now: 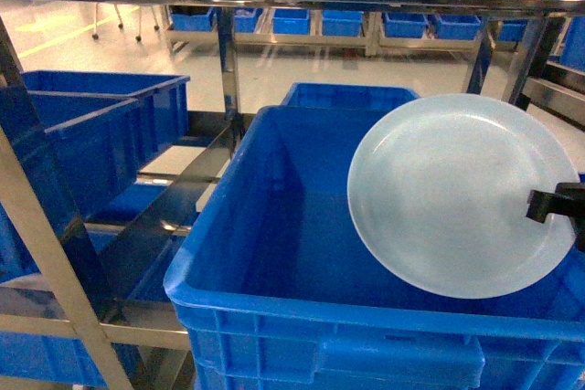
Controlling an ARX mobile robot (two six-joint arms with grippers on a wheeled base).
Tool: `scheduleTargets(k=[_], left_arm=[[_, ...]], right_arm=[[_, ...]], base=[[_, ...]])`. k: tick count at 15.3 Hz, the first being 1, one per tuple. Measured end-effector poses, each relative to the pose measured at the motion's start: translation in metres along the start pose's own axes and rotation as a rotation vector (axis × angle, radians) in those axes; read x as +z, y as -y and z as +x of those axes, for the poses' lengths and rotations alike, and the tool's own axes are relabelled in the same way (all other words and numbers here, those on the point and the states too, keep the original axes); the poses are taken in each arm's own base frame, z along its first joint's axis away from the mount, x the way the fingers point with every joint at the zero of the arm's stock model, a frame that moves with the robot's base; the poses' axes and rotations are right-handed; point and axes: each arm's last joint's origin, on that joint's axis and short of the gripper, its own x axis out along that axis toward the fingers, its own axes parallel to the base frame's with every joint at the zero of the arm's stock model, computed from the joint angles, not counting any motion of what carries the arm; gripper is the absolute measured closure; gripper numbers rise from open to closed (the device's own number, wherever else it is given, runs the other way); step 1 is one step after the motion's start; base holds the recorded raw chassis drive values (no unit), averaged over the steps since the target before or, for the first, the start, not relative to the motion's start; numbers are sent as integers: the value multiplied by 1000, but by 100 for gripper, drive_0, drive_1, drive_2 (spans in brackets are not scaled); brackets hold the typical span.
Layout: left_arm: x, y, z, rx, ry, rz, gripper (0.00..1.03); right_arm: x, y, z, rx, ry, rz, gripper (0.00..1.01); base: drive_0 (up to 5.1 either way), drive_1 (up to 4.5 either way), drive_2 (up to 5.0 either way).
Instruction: Place blue tray on left shelf second layer neatly
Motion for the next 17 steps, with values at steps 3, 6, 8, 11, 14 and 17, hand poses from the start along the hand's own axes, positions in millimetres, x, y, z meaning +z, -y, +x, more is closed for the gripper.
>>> scheduleTargets(k=[3, 6, 8, 11, 14, 17], left_arm=[[0, 0, 0, 0, 0, 0, 5], [0, 0, 0, 0, 0, 0, 5], [0, 0, 0, 0, 0, 0, 5], [0, 0, 0, 0, 0, 0, 5], [0, 0, 0, 3, -1, 0, 5], [0, 0, 0, 0, 1, 0, 5]], right_arm=[[11, -11, -10, 94, 32, -10, 75], [6, 10, -72, 90, 12, -11, 34], [0, 24, -120, 66, -16, -4, 7], [-2, 33, -169, 8, 20, -51, 3], [-13, 37, -173, -29, 280, -163, 25], [-7, 35, -179, -32, 369, -193, 60]], base=[[0, 0, 0], [0, 0, 0], [0, 0, 0], [0, 0, 0], [0, 0, 0], [0, 0, 0]])
